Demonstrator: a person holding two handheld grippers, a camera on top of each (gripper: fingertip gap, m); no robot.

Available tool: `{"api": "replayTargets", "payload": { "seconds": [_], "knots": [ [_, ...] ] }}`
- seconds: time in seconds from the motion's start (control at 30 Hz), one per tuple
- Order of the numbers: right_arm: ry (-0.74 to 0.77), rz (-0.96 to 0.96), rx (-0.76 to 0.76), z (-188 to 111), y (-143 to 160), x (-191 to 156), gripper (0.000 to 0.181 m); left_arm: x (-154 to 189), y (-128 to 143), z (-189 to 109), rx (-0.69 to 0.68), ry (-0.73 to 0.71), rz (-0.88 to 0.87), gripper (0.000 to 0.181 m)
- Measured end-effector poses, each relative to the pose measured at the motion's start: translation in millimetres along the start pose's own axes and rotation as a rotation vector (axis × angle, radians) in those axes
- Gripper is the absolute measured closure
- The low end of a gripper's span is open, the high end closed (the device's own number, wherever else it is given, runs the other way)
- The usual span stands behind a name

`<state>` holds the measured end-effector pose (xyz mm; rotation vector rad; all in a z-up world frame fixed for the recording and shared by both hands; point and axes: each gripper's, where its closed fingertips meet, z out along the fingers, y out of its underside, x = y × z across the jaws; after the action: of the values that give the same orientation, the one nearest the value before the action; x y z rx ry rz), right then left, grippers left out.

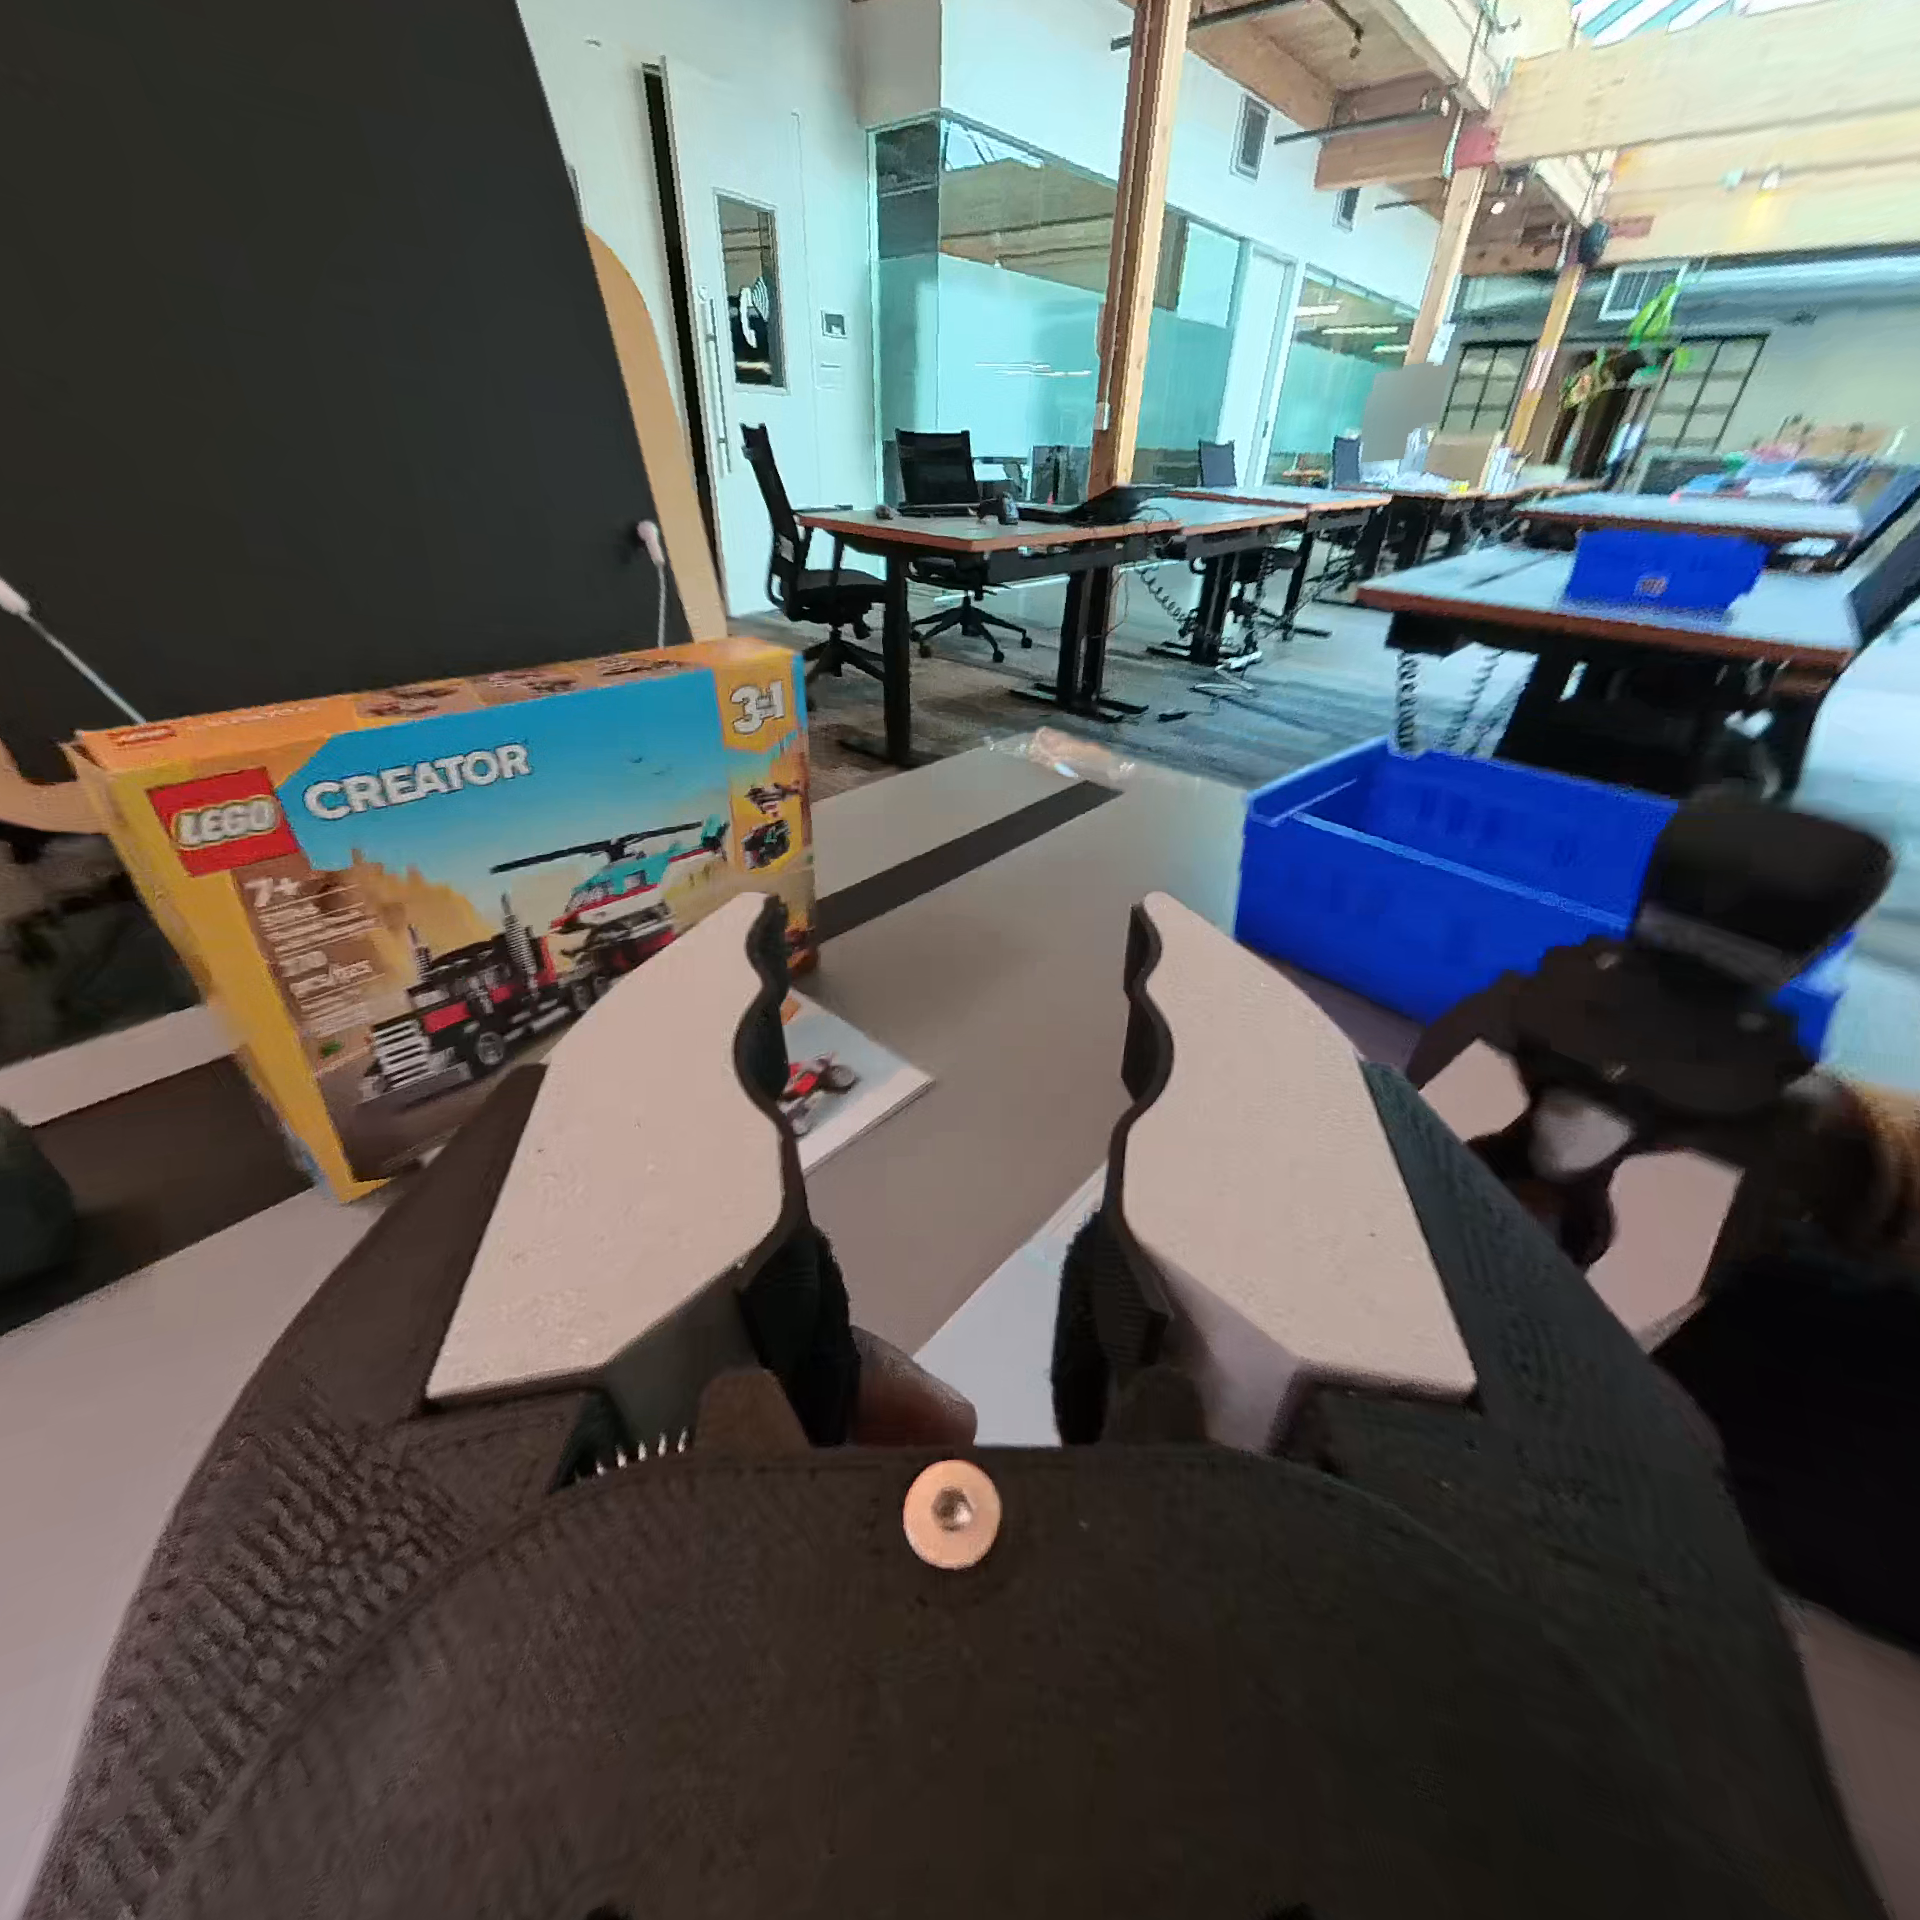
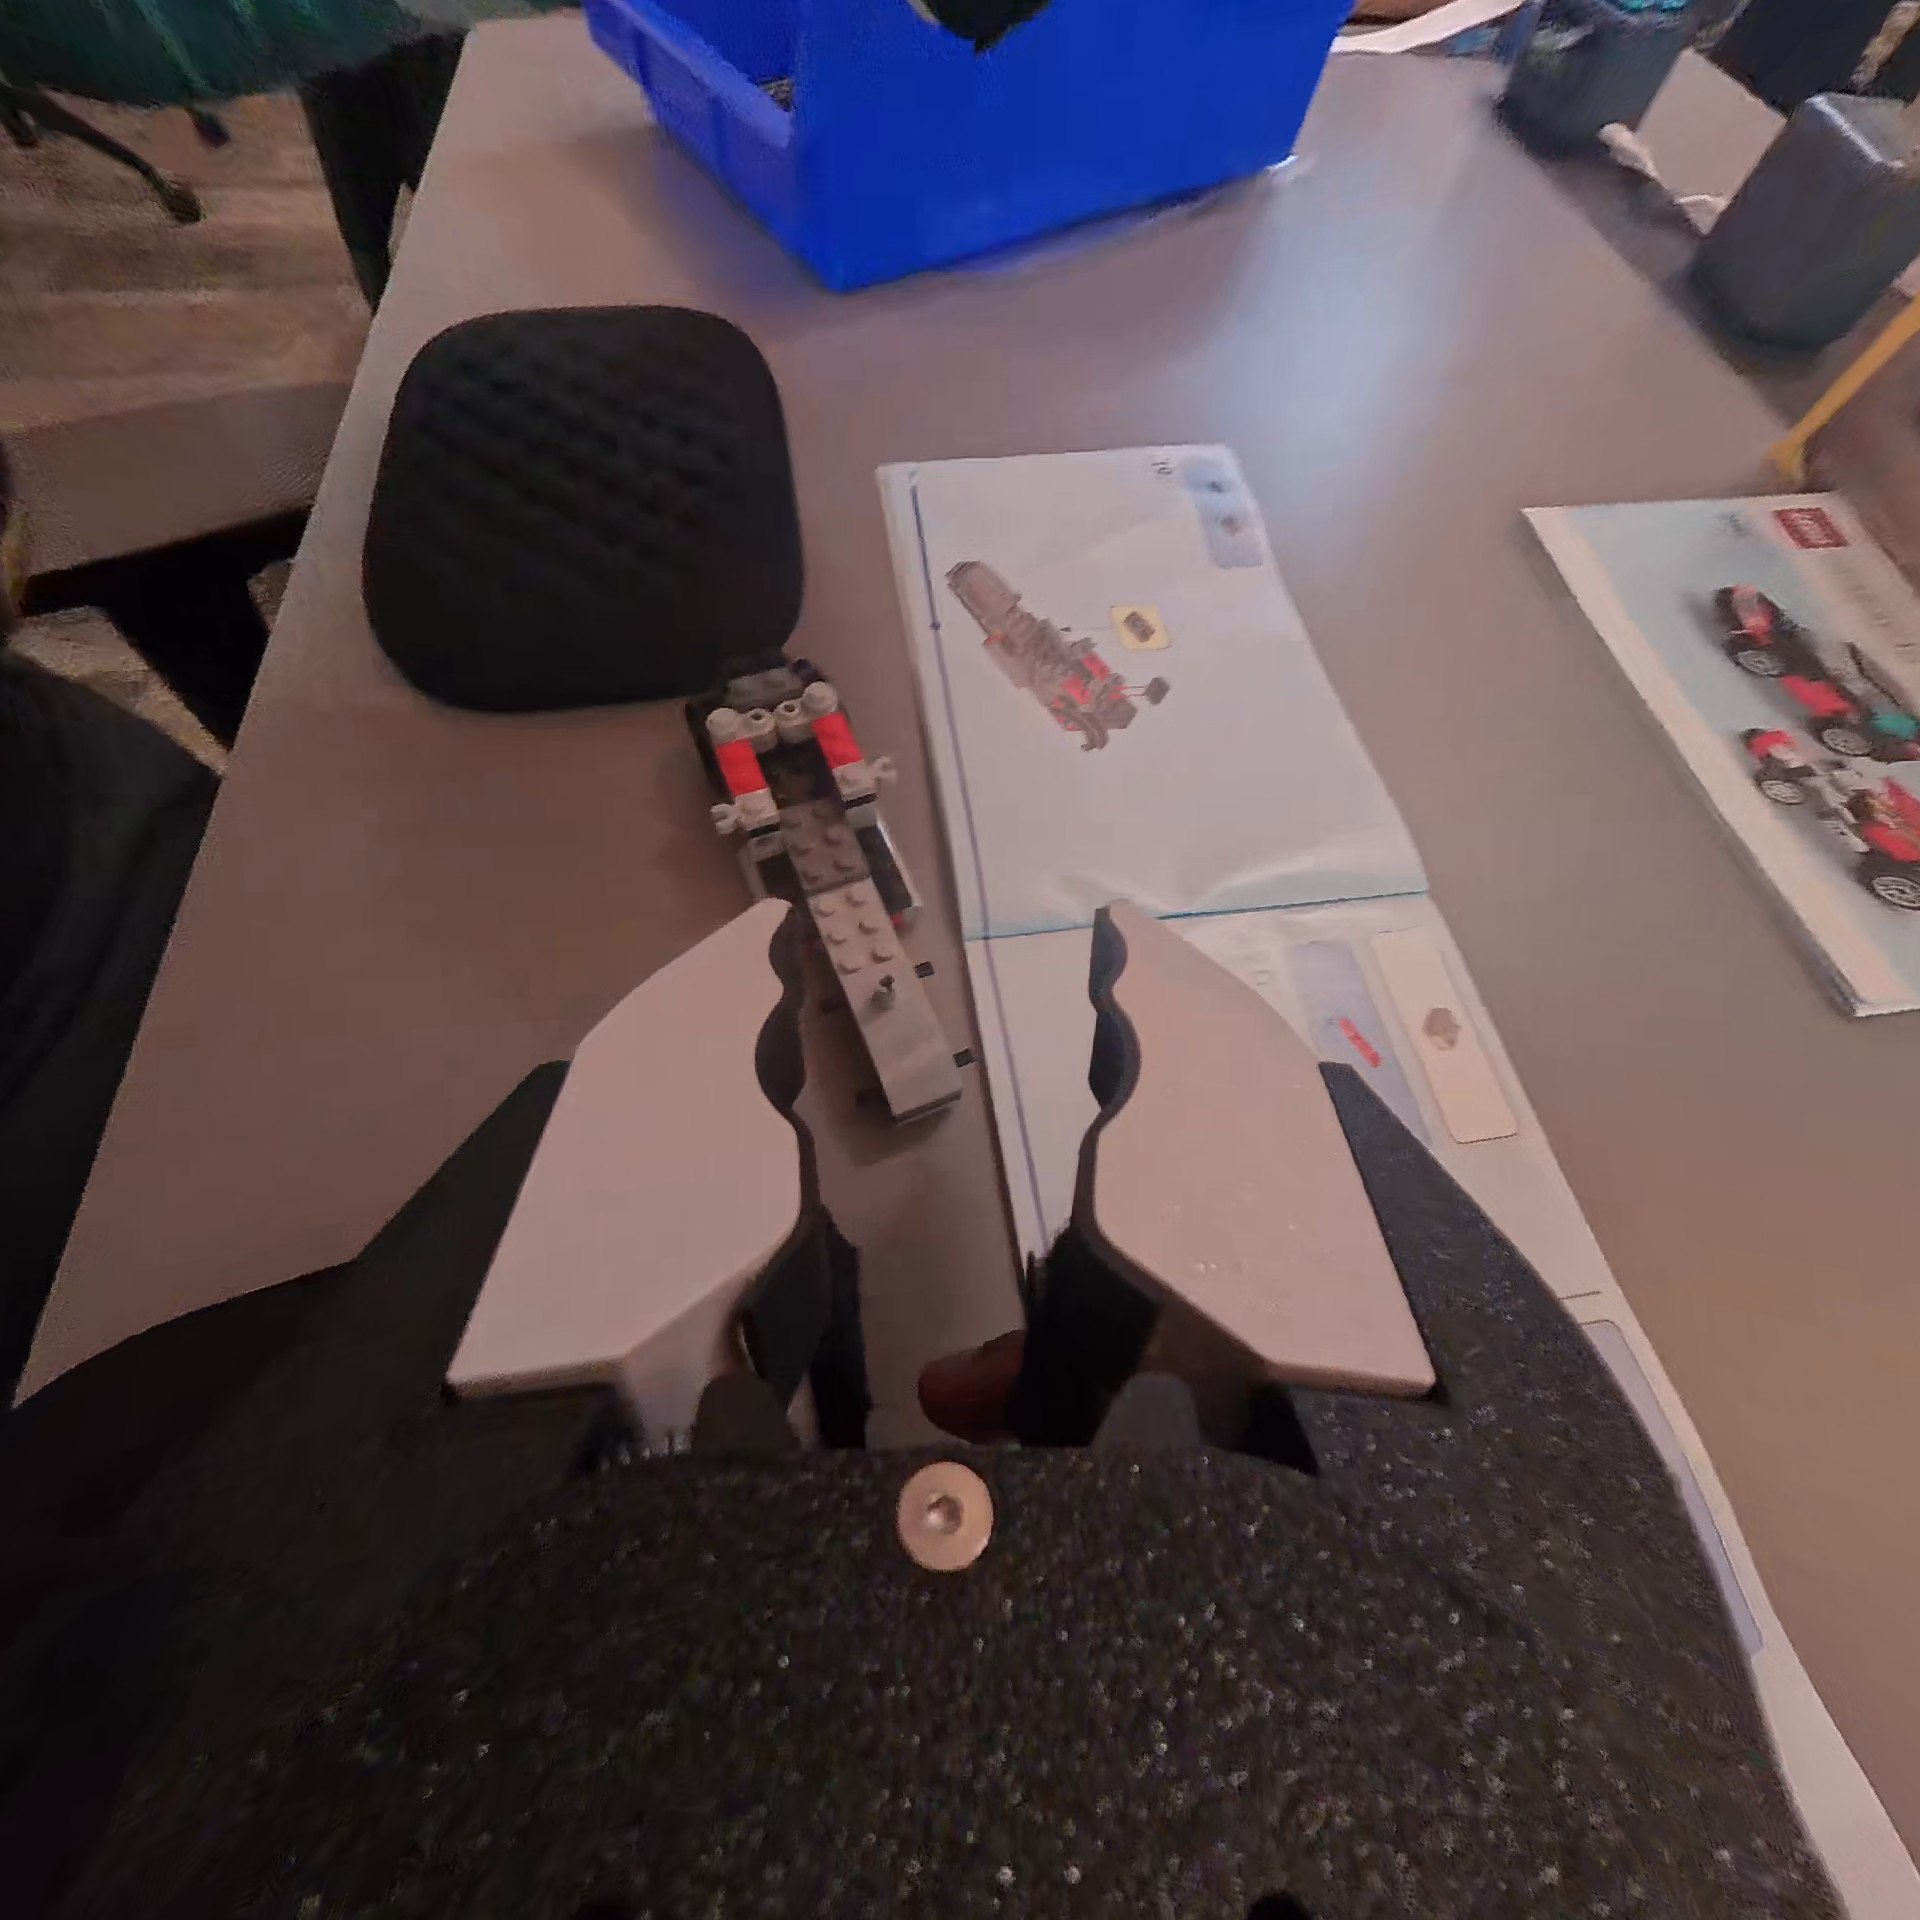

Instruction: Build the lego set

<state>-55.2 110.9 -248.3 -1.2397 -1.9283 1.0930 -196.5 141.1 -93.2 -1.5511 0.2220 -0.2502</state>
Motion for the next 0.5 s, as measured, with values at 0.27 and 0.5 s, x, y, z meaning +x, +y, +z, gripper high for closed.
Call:
{"api": "replayTargets", "payload": {
  "seconds": [0.27,0.5],
  "knots": [
    [0.106,-0.004,-0.050,-5,8,11,0.110,29,-11,18,0.032,0.034,-0.068,0.118],
    [0.170,0.029,0.019,-18,-3,21,0.109,26,-8,26,0.096,-0.030,-0.108,0.120]
  ]
}}
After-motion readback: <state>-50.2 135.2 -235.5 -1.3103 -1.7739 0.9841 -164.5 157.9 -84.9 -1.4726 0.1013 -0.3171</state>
